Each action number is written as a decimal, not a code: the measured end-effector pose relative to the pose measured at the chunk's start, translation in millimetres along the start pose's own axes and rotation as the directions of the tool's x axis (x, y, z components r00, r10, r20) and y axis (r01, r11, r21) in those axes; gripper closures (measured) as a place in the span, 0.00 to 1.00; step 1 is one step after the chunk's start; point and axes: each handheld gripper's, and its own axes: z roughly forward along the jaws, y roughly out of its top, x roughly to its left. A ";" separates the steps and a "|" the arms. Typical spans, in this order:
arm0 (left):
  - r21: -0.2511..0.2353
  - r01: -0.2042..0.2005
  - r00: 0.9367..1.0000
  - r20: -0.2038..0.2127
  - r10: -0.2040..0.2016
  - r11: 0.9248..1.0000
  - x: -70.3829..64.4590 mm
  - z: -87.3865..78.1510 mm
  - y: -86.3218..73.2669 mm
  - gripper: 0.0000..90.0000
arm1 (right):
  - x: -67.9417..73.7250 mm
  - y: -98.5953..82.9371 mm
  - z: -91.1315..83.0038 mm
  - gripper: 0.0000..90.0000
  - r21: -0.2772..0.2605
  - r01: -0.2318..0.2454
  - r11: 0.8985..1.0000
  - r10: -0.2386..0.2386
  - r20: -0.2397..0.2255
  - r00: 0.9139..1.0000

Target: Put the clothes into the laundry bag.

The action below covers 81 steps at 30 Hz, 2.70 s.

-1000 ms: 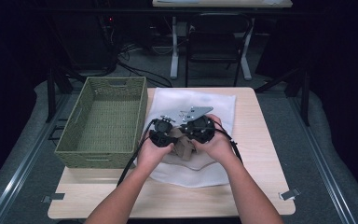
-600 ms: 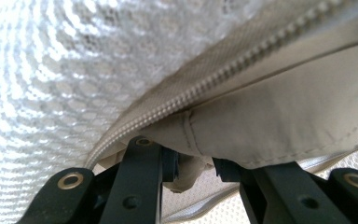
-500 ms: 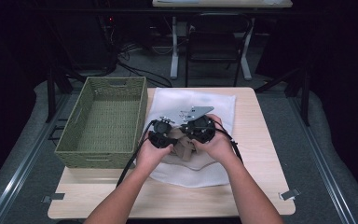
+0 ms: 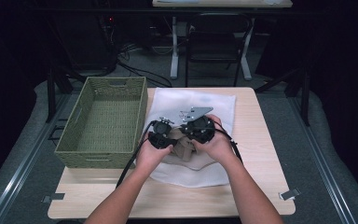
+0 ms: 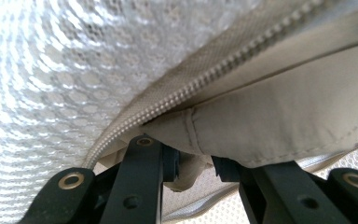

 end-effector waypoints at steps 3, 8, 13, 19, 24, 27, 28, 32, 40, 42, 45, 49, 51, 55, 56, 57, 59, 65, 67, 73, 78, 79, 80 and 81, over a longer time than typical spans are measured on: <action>0.000 0.004 1.000 0.005 -0.004 1.000 0.8 0.3 -0.4 0.84 | 0.2 0.0 0.2 0.96 0.000 0.000 1.000 0.000 -0.001 1.000; -0.007 0.008 1.000 0.004 -0.008 1.000 1.0 0.5 -0.8 0.84 | 0.2 -0.2 0.6 0.96 0.001 -0.001 1.000 0.001 -0.002 1.000; -0.007 0.006 1.000 0.001 -0.006 1.000 0.4 0.4 -0.8 0.84 | 0.3 -0.2 0.4 0.96 0.000 0.001 1.000 -0.001 0.000 1.000; -0.008 0.005 1.000 -0.001 -0.005 1.000 0.2 0.4 -0.8 0.85 | 0.0 -0.2 -0.2 0.96 -0.002 0.001 1.000 -0.001 0.001 1.000; -0.011 0.005 1.000 -0.003 -0.005 1.000 -0.2 0.3 -0.9 0.85 | -0.1 -0.2 -0.3 0.96 -0.004 0.000 1.000 0.000 0.002 1.000; -0.014 0.007 1.000 -0.002 -0.007 1.000 -0.4 0.3 -1.0 0.85 | 0.0 -0.2 -0.4 0.96 -0.004 0.000 1.000 0.000 0.003 1.000; -0.014 0.006 1.000 -0.003 -0.006 1.000 -0.5 0.3 -1.1 0.85 | 0.0 -0.1 -0.3 0.96 -0.004 0.000 1.000 0.000 0.003 1.000; -0.010 0.000 1.000 -0.002 0.000 1.000 -0.6 -0.3 -1.4 0.86 | -0.1 -0.2 -0.3 0.96 -0.005 0.000 1.000 0.000 0.002 1.000; -0.023 0.004 1.000 0.002 -0.004 1.000 -0.4 -0.3 -3.4 0.89 | -0.2 -0.2 -0.9 0.96 -0.007 -0.001 1.000 0.001 0.005 1.000; -0.024 0.005 1.000 0.006 -0.004 1.000 -0.4 -0.6 -4.1 0.90 | -0.3 -0.2 -1.0 0.96 -0.007 -0.001 1.000 0.001 0.006 1.000; -0.028 0.003 1.000 0.005 -0.003 1.000 -0.6 -0.7 -4.9 0.91 | -0.2 -0.1 -0.9 0.96 -0.008 0.002 1.000 -0.002 0.005 1.000; -0.034 0.010 1.000 0.008 -0.010 0.999 0.7 -1.3 -3.4 0.91 | 0.3 0.3 -1.3 0.96 -0.007 0.006 1.000 -0.006 0.005 1.000; -0.036 0.013 1.000 0.008 -0.013 0.999 2.4 -1.4 -2.1 0.91 | 0.6 0.4 -1.3 0.97 -0.006 0.007 1.000 -0.007 0.006 1.000; -0.038 0.022 1.000 0.013 -0.022 0.999 5.3 -0.9 -0.3 0.92 | 0.9 0.5 -1.3 0.97 -0.007 0.008 1.000 -0.008 0.006 1.000; -0.041 0.026 1.000 0.013 -0.025 0.999 5.8 -0.8 -0.1 0.92 | 0.9 0.5 -1.3 0.97 -0.007 0.008 1.000 -0.008 0.005 1.000; -0.042 0.027 1.000 0.013 -0.026 0.999 6.3 -0.8 0.1 0.92 | 0.9 0.5 -1.2 0.97 -0.007 0.008 1.000 -0.008 0.005 1.000; -0.050 0.037 0.999 0.014 -0.036 0.998 6.7 -0.2 0.6 0.92 | 1.0 0.5 -1.1 0.97 -0.007 0.008 1.000 -0.008 0.004 1.000; -0.066 0.049 0.999 0.009 -0.049 0.997 7.9 2.3 1.8 0.92 | 1.6 0.5 -0.8 0.97 -0.004 0.008 1.000 -0.008 0.001 1.000; -0.074 0.055 0.998 0.008 -0.054 0.996 8.8 3.0 2.2 0.92 | 1.6 0.4 -0.6 0.97 -0.003 0.009 1.000 -0.009 0.000 1.000; -0.088 0.070 0.998 0.008 -0.070 0.994 11.1 3.8 2.7 0.91 | 0.5 -0.2 -0.3 0.97 -0.003 0.008 1.000 -0.008 -0.002 1.000; -0.096 0.045 0.999 -0.001 -0.045 0.994 7.1 -2.3 -0.1 0.87 | -1.7 -0.6 -2.2 0.97 -0.011 0.001 1.000 -0.001 -0.001 1.000; -0.097 0.040 0.999 -0.003 -0.040 0.994 6.6 -4.4 -0.5 0.85 | -2.0 -0.7 -2.6 0.97 -0.011 -0.002 1.000 0.002 -0.001 1.000; -0.099 0.039 0.999 -0.001 -0.039 0.994 6.1 -6.1 -0.9 0.84 | -2.0 -0.9 -2.7 0.97 -0.011 -0.003 1.000 0.003 -0.001 1.000; -0.101 0.037 0.999 0.003 -0.037 0.994 5.7 -7.7 -1.2 0.84 | -2.0 -1.0 -2.8 0.97 -0.011 -0.005 1.000 0.005 0.000 1.000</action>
